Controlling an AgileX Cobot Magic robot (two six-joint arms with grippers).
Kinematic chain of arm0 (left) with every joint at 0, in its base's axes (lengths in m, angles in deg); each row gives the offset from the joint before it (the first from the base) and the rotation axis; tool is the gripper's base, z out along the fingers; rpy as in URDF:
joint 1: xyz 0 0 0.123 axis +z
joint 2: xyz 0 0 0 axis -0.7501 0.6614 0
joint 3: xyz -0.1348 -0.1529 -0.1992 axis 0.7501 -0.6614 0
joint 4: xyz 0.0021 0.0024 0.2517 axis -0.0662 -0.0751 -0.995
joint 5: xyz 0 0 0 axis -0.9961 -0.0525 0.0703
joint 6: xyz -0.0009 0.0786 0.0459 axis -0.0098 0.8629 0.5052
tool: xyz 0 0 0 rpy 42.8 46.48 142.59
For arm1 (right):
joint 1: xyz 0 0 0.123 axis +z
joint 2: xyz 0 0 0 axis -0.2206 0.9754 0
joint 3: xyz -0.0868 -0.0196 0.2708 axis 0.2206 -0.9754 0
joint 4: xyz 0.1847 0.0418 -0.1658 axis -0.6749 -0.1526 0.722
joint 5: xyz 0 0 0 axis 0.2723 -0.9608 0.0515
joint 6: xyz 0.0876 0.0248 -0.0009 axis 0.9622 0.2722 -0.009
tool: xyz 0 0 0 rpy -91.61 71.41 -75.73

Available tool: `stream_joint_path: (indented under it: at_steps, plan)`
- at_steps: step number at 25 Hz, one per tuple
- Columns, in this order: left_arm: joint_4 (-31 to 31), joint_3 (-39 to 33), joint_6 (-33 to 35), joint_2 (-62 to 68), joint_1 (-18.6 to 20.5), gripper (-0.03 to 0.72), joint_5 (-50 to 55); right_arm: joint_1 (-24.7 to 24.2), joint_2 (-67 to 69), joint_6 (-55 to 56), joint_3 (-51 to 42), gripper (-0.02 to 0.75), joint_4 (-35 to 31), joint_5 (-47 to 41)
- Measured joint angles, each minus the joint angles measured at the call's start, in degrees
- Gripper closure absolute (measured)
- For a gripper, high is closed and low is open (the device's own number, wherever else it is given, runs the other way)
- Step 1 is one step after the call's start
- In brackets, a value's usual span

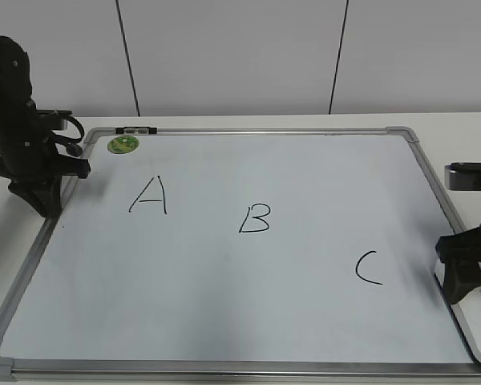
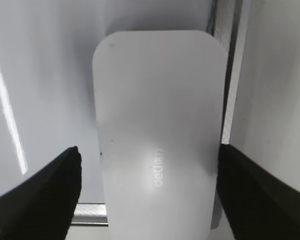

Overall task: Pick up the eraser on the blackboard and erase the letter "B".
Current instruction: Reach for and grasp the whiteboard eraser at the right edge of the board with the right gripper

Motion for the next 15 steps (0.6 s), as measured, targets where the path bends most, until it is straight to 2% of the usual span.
stream_joint_path:
  at_steps: [6,15]
  plan:
    - [0.00,0.00,0.00,0.00,0.00,0.618,0.00,0.00,0.66,2.86,0.00,0.090,2.64,0.90]
    - [0.20,0.00,0.00,0.00,0.00,0.615,0.00,0.00,2.60,3.13,0.00,0.089,2.77,1.59]
